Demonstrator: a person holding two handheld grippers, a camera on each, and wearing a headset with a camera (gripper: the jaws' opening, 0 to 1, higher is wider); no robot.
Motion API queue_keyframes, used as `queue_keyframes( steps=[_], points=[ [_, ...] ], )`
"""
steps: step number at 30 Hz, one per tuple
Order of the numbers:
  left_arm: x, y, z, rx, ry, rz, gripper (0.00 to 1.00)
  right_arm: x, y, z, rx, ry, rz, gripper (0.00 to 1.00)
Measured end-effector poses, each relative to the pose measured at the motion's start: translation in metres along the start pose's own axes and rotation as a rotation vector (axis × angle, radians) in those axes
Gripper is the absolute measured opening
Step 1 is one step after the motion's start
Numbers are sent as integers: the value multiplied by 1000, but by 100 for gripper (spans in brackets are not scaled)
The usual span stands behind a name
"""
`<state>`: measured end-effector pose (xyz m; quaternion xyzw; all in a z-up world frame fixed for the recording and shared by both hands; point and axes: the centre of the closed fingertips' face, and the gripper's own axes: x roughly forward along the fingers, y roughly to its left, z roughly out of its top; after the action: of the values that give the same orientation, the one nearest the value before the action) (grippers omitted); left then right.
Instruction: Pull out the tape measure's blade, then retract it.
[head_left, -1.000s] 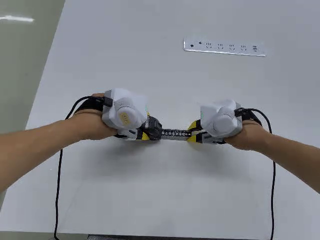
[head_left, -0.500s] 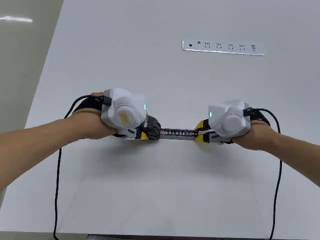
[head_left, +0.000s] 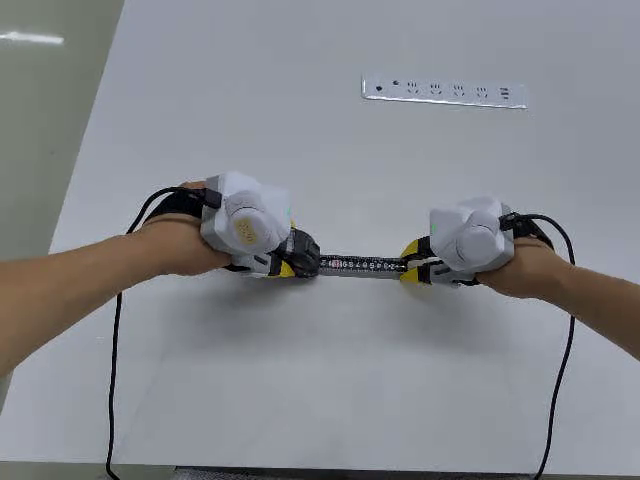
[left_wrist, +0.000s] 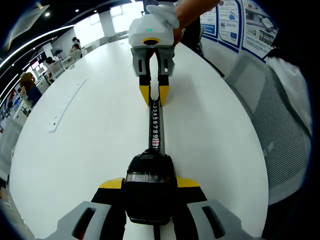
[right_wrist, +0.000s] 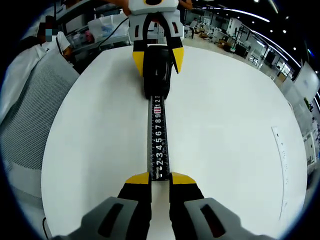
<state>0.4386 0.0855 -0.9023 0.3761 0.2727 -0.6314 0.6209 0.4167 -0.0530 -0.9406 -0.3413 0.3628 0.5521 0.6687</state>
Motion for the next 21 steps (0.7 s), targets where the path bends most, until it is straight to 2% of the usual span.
queue_keyframes(
  steps=[6, 16, 21],
  points=[
    [0, -1, 0, -1, 0, -1, 32, -2, 0, -3, 3, 0, -1, 11],
    [-2, -2, 1, -3, 3, -7, 32, -13, 1, -20, 12, 14, -8, 11],
    [-1, -1, 1, -3, 3, -7, 32, -17, 2, -23, 15, 19, -11, 11]
  ],
)
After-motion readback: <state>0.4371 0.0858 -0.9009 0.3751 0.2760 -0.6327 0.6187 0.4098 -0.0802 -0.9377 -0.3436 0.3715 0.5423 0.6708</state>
